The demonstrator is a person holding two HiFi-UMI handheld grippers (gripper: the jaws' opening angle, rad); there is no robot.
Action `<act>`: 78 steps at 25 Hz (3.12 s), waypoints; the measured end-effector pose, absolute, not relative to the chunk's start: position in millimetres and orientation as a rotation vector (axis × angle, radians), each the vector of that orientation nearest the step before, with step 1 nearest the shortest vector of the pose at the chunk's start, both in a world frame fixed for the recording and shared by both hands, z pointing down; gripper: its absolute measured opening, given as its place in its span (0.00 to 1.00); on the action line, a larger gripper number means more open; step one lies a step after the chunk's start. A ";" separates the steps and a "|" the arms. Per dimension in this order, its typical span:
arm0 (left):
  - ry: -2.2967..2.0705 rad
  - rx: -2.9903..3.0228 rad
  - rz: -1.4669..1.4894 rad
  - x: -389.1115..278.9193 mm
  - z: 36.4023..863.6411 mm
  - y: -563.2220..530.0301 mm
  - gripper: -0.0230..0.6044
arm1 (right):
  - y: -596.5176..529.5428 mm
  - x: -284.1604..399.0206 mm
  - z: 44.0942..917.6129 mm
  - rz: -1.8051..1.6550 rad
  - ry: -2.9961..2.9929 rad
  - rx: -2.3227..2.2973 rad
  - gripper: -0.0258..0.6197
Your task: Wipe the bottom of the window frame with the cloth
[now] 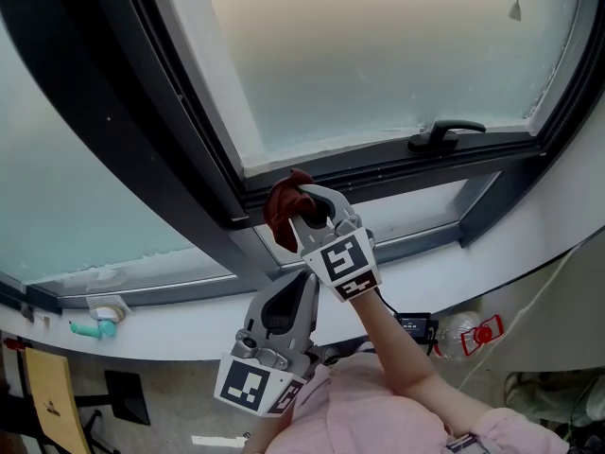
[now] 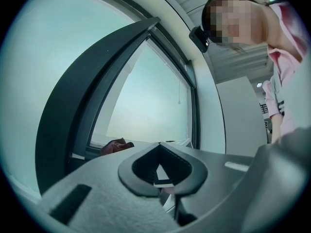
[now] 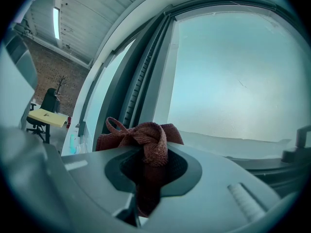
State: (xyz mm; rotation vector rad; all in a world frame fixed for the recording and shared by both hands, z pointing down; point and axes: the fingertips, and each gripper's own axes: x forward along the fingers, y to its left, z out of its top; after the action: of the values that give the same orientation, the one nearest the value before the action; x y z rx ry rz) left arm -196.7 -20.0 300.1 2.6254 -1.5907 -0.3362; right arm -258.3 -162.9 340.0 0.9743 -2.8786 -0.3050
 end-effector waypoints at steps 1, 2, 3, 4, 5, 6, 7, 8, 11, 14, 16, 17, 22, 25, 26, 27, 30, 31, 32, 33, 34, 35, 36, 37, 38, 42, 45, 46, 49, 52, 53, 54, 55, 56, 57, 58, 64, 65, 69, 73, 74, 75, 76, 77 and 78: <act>-1.589 2.627 -0.336 -195.4 300.1 -20.4 0.03 | -163.3 -257.1 340.0 -0.304 -2.879 0.975 0.12; -1.588 2.628 -0.335 -194.0 300.0 -20.8 0.03 | -163.7 -255.8 339.9 -0.303 -2.880 0.975 0.12; -1.587 2.629 -0.332 -192.7 300.0 -21.3 0.03 | -164.1 -254.4 339.8 -0.302 -2.881 0.975 0.12; -1.585 2.631 -0.330 -191.3 300.0 -21.8 0.03 | -164.5 -253.1 339.8 -0.300 -2.881 0.975 0.12; -1.584 2.632 -0.328 -189.9 299.9 -22.3 0.03 | -165.0 -251.7 339.8 -0.299 -2.882 0.976 0.12; -1.583 2.634 -0.327 -188.6 299.9 -22.8 0.03 | -165.5 -250.4 339.8 -0.297 -2.882 0.977 0.12; -1.582 2.635 -0.327 -187.3 299.7 -23.3 0.03 | -166.1 -249.0 339.8 -0.296 -2.882 0.977 0.12; -1.583 2.635 -0.327 -186.0 299.6 -23.8 0.03 | -166.5 -247.7 339.8 -0.296 -2.882 0.978 0.12; -1.587 2.637 -0.319 -181.7 299.8 -25.0 0.03 | -167.6 -243.8 339.8 -0.295 -2.885 0.975 0.12; -1.589 2.633 -0.317 -176.9 299.9 -26.7 0.03 | -169.2 -239.0 340.0 -0.295 -2.883 0.974 0.12; -1.588 2.630 -0.313 -173.5 300.1 -27.6 0.03 | -170.2 -235.4 340.3 -0.294 -2.882 0.975 0.12; -1.587 2.629 -0.313 -171.9 300.1 -28.0 0.03 | -170.5 -233.9 340.4 -0.292 -2.883 0.975 0.12; -1.576 2.628 -0.320 -164.4 299.2 -30.2 0.03 | -171.8 -228.4 338.9 -0.283 -2.903 0.966 0.13; -1.571 2.631 -0.330 -160.9 298.1 -30.9 0.03 | -171.5 -226.8 338.2 -0.256 -2.925 0.959 0.13; -1.570 2.632 -0.334 -160.0 297.5 -31.2 0.03 | -171.5 -226.6 337.8 -0.247 -2.930 0.955 0.12; -1.568 2.633 -0.338 -159.1 297.0 -31.6 0.03 | -171.5 -226.4 337.5 -0.239 -2.936 0.951 0.12; -1.550 2.638 -0.338 -154.8 296.9 -32.8 0.04 | -170.5 -225.7 336.7 -0.226 -2.963 0.922 0.12; -1.541 2.641 -0.337 -152.9 297.2 -33.2 0.04 | -170.0 -225.5 336.4 -0.227 -2.973 0.908 0.12; -1.531 2.644 -0.335 -151.0 297.4 -33.6 0.04 | -169.4 -225.4 336.2 -0.228 -2.983 0.892 0.12; -1.520 2.647 -0.333 -149.0 297.8 -33.8 0.04 | -168.5 -225.2 336.0 -0.230 -2.993 0.875 0.12; -1.511 2.651 -0.330 -147.0 298.2 -33.9 0.04 | -167.6 -225.1 336.0 -0.231 -3.001 0.857 0.13; -1.504 2.656 -0.326 -145.0 298.4 -34.0 0.04 | -166.6 -224.9 336.0 -0.232 -3.009 0.839 0.13; -1.499 2.662 -0.321 -142.9 298.5 -34.2 0.04 | -165.7 -224.6 335.7 -0.233 -3.018 0.821 0.13; -1.494 2.668 -0.314 -140.8 298.5 -34.6 0.04 | -165.0 -224.3 335.4 -0.232 -3.027 0.804 0.13; -1.491 2.676 -0.307 -138.6 298.5 -35.1 0.04 | -164.4 -224.0 335.0 -0.231 -3.038 0.788 0.13; -1.466 2.683 -0.320 -131.7 298.4 -37.3 0.04 | -162.2 -223.2 335.0 -0.225 -3.061 0.715 0.13; -1.427 2.679 -0.356 -127.0 297.9 -39.2 0.04 | -158.8 -224.0 336.1 -0.223 -3.067 0.633 0.14; -1.415 2.682 -0.359 -124.4 297.7 -40.0 0.04 | -157.7 -223.7 335.9 -0.220 -3.077 0.606 0.14; -1.385 2.694 -0.351 -116.7 297.9 -42.5 0.04 | -155.2 -221.9 334.5 -0.208 -3.112 0.541 0.14; -1.368 2.694 -0.352 -112.4 298.8 -44.0 0.04 | -154.2 -220.4 333.4 -0.192 -3.140 0.514 0.14; -1.365 2.694 -0.351 -111.3 299.0 -44.4 0.04 | -154.1 -219.8 333.5 -0.187 -3.146 0.509 0.14; -1.363 2.694 -0.351 -110.3 299.2 -44.9 0.04 | -154.2 -219.1 333.6 -0.183 -3.148 0.505 0.14; -1.362 2.693 -0.352 -109.4 299.2 -45.4 0.04 | -154.3 -218.4 333.8 -0.181 -3.148 0.501 0.13; -1.362 2.691 -0.355 -108.7 299.1 -45.9 0.04 | -154.8 -217.5 334.0 -0.179 -3.146 0.501 0.13; -1.363 2.690 -0.360 -108.1 298.8 -46.3 0.04 | -155.8 -216.1 334.2 -0.177 -3.142 0.510 0.13; -1.363 2.690 -0.365 -107.5 298.4 -46.6 0.04 | -157.5 -214.1 334.4 -0.177 -3.135 0.528 0.13; -1.347 2.692 -0.395 -101.7 297.2 -48.3 0.04 | -167.6 -198.2 334.2 -0.199 -3.088 0.644 0.14; -1.345 2.692 -0.398 -100.5 297.1 -48.6 0.04 | -168.6 -196.0 334.4 -0.196 -3.084 0.656 0.14; -1.344 2.690 -0.394 -98.1 297.7 -48.9 0.04 | -170.6 -191.2 335.1 -0.217 -3.064 0.675 0.14; -1.338 2.688 -0.384 -95.7 299.9 -49.2 0.04 | -173.0 -186.1 336.1 -0.248 -3.045 0.702 0.14; -1.336 2.688 -0.382 -95.1 300.4 -49.3 0.04 | -173.4 -184.9 336.5 -0.252 -3.043 0.708 0.14; -1.335 2.689 -0.381 -94.7 300.7 -49.4 0.04 | -173.8 -184.0 336.7 -0.255 -3.040 0.712 0.14; -1.333 2.689 -0.380 -94.4 301.0 -49.4 0.04 | -174.1 -183.1 337.0 -0.258 -3.037 0.717 0.14; -1.332 2.688 -0.378 -94.1 301.3 -49.5 0.04 | -174.4 -182.3 337.2 -0.261 -3.034 0.721 0.14; -1.330 2.687 -0.376 -93.8 301.6 -49.6 0.04 | -174.8 -181.5 337.3 -0.266 -3.031 0.725 0.14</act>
State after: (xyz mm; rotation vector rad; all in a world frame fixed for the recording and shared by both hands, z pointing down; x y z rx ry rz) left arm -93.8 -49.6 301.6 2.6873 -1.3302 -0.3760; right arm -181.5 -174.8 337.3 0.7247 -3.0313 -0.2659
